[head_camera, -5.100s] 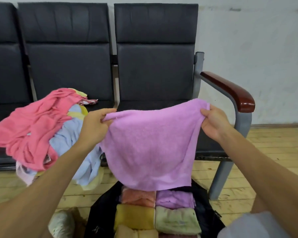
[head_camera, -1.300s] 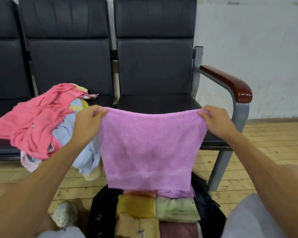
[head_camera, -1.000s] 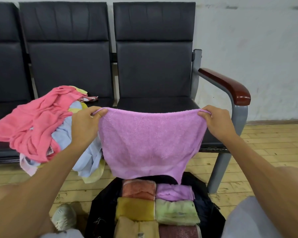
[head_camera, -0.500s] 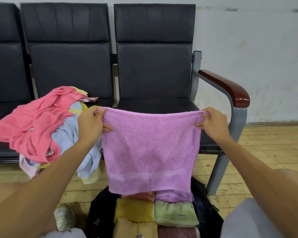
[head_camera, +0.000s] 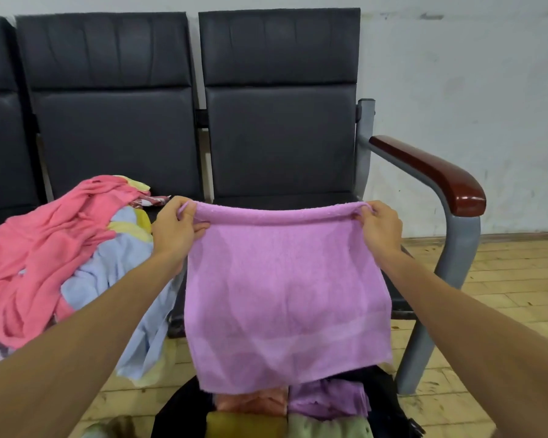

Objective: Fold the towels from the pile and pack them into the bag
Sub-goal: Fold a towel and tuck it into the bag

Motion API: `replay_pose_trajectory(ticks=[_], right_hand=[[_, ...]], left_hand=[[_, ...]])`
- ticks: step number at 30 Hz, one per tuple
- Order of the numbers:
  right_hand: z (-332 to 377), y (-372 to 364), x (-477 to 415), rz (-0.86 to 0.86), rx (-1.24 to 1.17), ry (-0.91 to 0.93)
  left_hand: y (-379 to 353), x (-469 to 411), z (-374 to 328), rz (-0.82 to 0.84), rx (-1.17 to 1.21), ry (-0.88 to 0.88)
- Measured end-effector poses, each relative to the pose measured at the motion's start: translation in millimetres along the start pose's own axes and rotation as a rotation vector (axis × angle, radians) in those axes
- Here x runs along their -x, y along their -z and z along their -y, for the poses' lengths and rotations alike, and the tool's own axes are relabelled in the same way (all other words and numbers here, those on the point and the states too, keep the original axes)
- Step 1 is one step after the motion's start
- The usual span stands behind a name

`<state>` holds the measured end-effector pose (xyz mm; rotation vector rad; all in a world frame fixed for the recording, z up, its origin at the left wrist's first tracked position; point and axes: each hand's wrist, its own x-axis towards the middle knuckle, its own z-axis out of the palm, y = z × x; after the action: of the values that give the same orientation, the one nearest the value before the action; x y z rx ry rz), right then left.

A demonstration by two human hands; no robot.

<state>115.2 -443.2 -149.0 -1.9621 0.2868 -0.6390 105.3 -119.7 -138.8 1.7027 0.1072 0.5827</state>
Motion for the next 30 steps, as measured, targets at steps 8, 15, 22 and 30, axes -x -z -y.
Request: replay_pose_trajectory(ticks=[8, 15, 22, 30], right_hand=[[-2, -43, -44, -0.052, -0.135, 0.042], [-15, -40, -47, -0.014, -0.060, 0.058], [-24, 6, -20, 0.319, 0.162, 0.013], [-21, 31, 7, 0.792, 0.794, 0.332]], left_hand=[[-33, -52, 29, 0.060, -0.157, -0.121], [-33, -35, 42, 0.140, -0.143, -0.112], [1, 8, 33, 0.459, -0.263, 0.135], [23, 21, 57, 0.852, -0.711, -0.044]])
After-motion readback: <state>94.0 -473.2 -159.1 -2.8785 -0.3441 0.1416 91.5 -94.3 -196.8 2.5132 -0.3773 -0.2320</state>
